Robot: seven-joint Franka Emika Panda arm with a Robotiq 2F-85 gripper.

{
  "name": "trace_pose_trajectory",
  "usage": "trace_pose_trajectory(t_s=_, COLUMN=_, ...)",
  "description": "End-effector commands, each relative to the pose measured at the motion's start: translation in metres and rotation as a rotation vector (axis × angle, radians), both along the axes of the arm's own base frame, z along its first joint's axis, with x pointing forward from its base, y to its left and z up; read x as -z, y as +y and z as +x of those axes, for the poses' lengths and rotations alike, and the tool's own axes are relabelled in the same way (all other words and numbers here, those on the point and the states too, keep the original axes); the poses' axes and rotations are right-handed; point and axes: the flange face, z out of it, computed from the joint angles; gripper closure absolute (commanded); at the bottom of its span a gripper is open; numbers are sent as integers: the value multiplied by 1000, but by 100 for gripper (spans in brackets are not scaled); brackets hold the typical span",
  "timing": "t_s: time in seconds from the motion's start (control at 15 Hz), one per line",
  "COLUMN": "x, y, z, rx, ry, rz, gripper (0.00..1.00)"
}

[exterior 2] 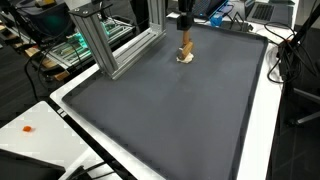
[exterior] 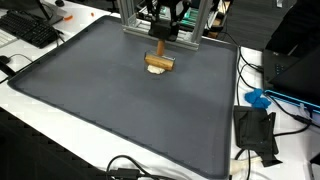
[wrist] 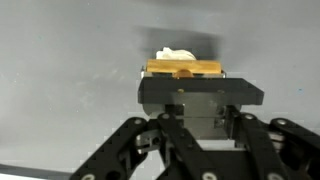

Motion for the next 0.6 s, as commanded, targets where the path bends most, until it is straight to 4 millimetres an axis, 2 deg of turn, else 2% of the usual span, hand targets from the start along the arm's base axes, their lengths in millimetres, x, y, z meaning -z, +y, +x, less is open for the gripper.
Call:
trace_pose_trajectory(t_s=0.0, x=15, y=-11, z=-13, rx=-15, ry=71, rz=-31, gripper=78)
trace_pose_trajectory(t_s=0.53, x=18, y=-13, z=-17, rx=-27, ry=98, rz=-41, gripper=78)
